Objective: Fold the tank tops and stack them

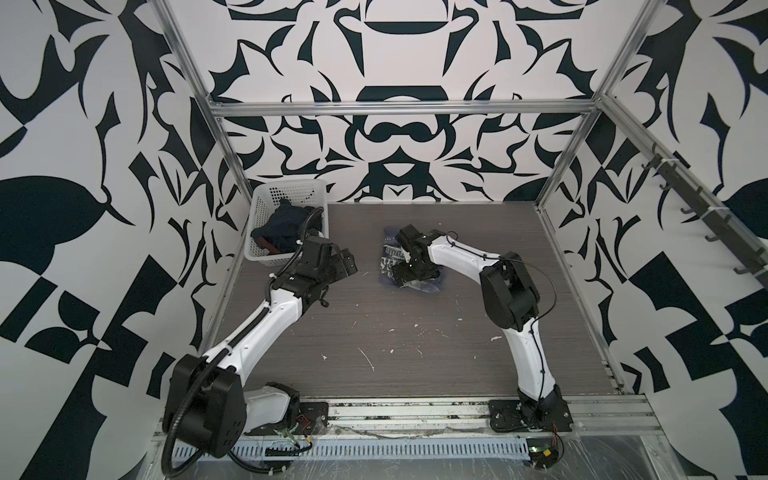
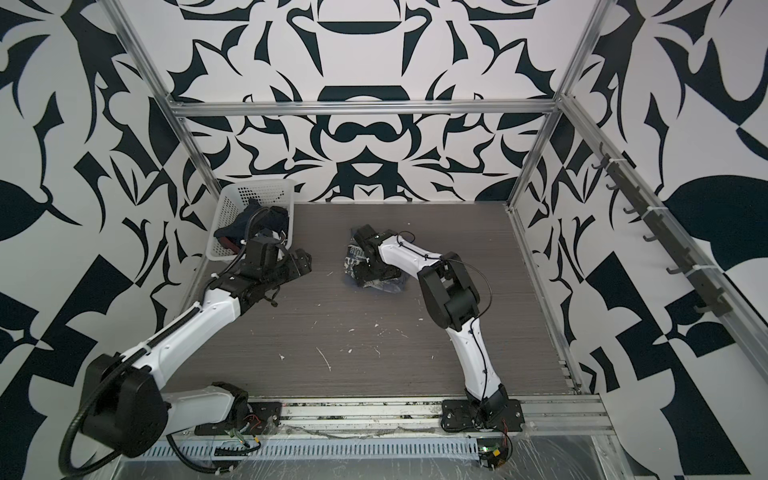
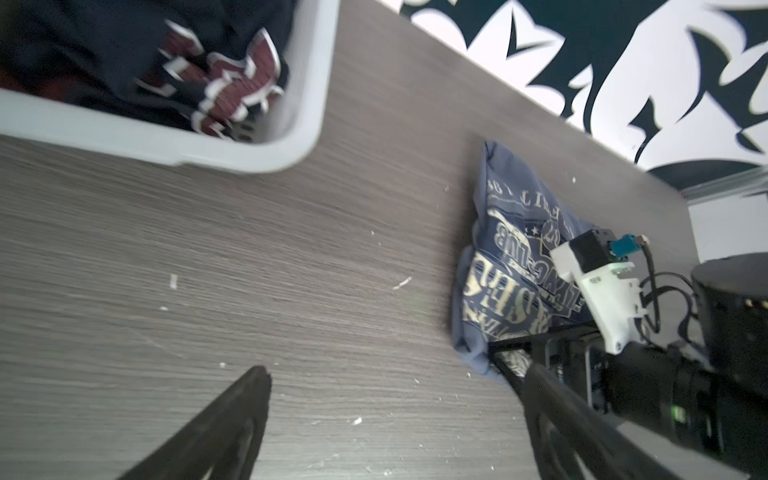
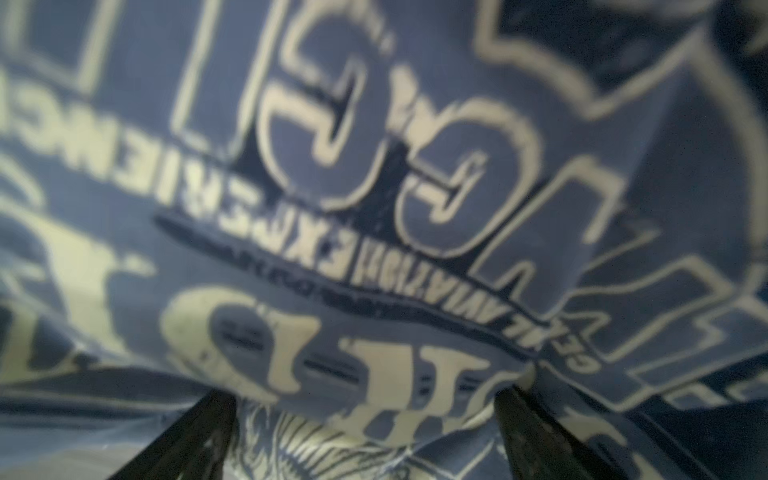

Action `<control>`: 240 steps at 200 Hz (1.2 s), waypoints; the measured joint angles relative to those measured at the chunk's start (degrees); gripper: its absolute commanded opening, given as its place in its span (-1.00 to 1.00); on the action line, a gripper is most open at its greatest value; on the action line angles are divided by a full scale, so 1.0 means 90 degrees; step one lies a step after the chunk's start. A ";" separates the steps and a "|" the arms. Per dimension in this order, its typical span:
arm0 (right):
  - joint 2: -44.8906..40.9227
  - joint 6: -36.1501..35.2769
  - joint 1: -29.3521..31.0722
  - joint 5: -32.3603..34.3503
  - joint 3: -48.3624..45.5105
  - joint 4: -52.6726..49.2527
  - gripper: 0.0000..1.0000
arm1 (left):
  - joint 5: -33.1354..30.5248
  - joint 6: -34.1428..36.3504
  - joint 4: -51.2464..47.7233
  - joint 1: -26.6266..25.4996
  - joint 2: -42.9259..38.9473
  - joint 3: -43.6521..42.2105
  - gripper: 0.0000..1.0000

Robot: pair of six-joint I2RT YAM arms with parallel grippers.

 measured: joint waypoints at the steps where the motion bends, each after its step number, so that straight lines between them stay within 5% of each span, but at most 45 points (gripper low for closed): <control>1: -0.0002 -0.0019 -0.0034 0.0012 0.0002 -0.0005 0.99 | -0.0005 0.0000 0.0000 0.0002 -0.0012 -0.0007 0.97; 79: 0.0158 -0.1569 -0.2557 0.0831 0.0374 -0.0342 0.99 | -0.0364 0.0189 0.0075 0.0075 -0.0376 -0.0474 0.99; 127: 0.0503 -0.2312 -0.3497 0.1304 0.0947 -0.0391 0.99 | -0.0452 0.0282 -0.0007 0.0253 -0.0551 -0.0474 1.00; 240: 0.0561 -0.1389 -0.4828 0.0602 0.1088 -0.0702 0.99 | -0.0546 0.0408 -0.0755 0.0673 -0.0539 0.0136 1.00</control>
